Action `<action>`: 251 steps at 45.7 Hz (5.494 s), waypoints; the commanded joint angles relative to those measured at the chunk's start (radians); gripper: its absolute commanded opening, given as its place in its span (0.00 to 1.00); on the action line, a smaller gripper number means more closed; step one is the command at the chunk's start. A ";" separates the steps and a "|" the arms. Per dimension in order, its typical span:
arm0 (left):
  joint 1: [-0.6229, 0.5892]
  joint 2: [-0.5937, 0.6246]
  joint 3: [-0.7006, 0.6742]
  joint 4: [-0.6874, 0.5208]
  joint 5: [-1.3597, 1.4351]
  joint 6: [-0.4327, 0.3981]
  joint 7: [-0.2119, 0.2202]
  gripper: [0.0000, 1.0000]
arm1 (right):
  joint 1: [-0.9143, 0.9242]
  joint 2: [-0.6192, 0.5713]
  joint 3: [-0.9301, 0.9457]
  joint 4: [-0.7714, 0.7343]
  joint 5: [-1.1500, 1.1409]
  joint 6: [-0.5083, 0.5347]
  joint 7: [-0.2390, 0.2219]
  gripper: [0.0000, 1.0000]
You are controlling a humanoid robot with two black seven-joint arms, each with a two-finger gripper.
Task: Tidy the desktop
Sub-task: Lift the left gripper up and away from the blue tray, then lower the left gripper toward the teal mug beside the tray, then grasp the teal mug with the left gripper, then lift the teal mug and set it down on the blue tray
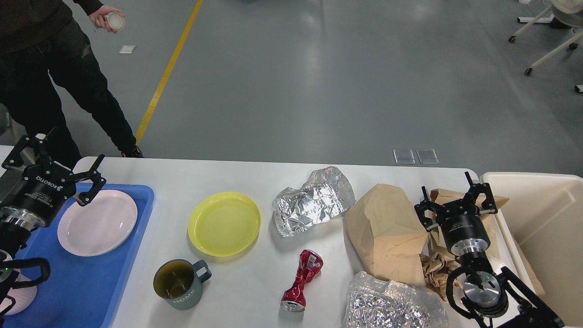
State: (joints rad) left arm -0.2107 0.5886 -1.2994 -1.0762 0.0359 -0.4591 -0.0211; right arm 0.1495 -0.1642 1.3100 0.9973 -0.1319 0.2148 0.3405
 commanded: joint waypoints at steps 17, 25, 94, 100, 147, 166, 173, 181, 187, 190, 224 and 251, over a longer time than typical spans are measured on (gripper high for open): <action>-0.778 0.364 1.069 0.076 -0.001 -0.003 0.007 0.97 | -0.001 0.000 0.000 0.000 0.000 0.000 0.000 1.00; -1.166 0.329 1.530 0.071 -0.001 -0.004 0.009 0.97 | 0.001 0.000 0.000 0.000 0.000 0.000 0.000 1.00; -2.498 -0.576 2.867 -0.637 -0.373 -0.391 -0.028 0.97 | -0.001 0.000 0.000 0.000 0.000 0.000 0.000 1.00; -2.431 -0.563 2.867 -0.584 -0.369 -0.406 -0.025 0.97 | -0.001 0.000 0.000 0.000 0.000 0.000 0.000 1.00; -1.538 -0.403 2.767 -0.476 -0.211 0.247 -0.026 0.94 | -0.001 0.000 0.000 0.000 0.000 0.000 0.000 1.00; -1.405 -0.415 2.741 -0.393 -0.214 0.303 -0.033 0.93 | -0.001 0.002 0.000 0.000 0.000 0.000 0.000 1.00; -1.369 -0.417 2.732 -0.363 -0.214 0.336 -0.030 0.91 | 0.001 0.002 0.000 0.000 0.000 0.000 0.000 1.00; -1.331 -0.418 2.686 -0.330 -0.212 0.356 -0.028 0.75 | 0.001 0.002 0.000 0.000 0.000 0.000 0.000 1.00; -1.328 -0.418 2.677 -0.321 -0.212 0.356 -0.028 0.59 | -0.001 0.002 0.000 0.000 0.000 0.000 0.000 1.00; -1.326 -0.420 2.674 -0.317 -0.212 0.355 -0.026 0.53 | 0.001 0.002 0.000 0.000 0.000 0.000 0.000 1.00; -1.320 -0.432 2.674 -0.304 -0.214 0.335 0.070 0.00 | 0.001 0.002 0.000 0.000 0.000 0.000 0.000 1.00; -2.101 -0.388 2.789 -0.610 -0.214 -0.208 0.053 0.00 | 0.001 0.000 0.000 0.000 0.000 0.000 0.000 1.00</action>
State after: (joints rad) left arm -2.1716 0.2111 1.4867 -1.6371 -0.1780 -0.5532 0.0398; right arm 0.1499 -0.1642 1.3100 0.9971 -0.1319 0.2148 0.3405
